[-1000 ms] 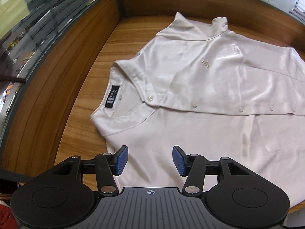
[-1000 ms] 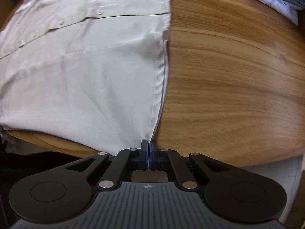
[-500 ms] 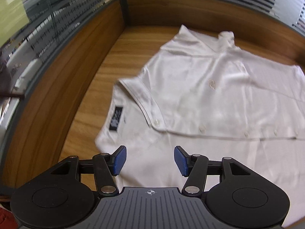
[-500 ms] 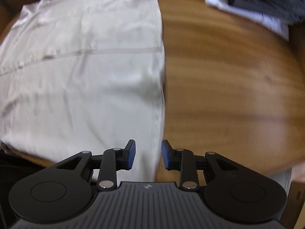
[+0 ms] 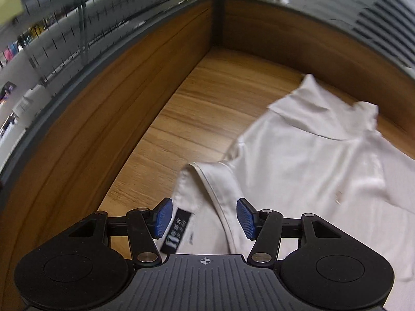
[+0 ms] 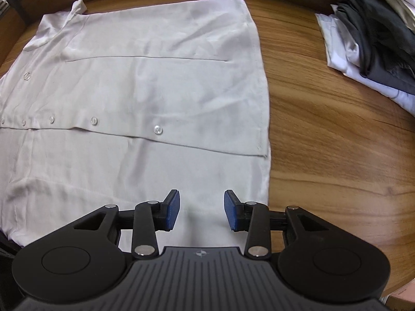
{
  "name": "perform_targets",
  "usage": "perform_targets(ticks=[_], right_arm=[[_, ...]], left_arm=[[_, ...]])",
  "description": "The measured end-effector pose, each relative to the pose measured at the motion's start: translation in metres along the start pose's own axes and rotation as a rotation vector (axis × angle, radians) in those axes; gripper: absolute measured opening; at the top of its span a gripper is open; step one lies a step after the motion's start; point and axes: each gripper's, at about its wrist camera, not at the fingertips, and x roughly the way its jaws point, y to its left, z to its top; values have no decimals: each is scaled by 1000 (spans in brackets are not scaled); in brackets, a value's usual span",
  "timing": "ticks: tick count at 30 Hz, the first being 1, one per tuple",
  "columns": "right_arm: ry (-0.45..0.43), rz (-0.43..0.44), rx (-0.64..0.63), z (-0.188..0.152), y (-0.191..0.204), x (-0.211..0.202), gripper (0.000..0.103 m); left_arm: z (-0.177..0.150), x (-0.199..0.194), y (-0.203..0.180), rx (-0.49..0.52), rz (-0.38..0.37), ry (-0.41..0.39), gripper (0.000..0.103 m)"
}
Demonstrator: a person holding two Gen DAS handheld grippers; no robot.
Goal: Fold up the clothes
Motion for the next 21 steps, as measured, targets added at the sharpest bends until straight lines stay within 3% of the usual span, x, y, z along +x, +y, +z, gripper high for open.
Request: perform_targets(ticks=[11, 21], right_arm=[[-5, -18, 30, -4, -4, -1, 43], [16, -13, 5, -41, -11, -3, 45]], left_arm=[[-17, -13, 23, -39, -5, 16, 58], [-92, -63, 39, -37, 23, 28, 58]])
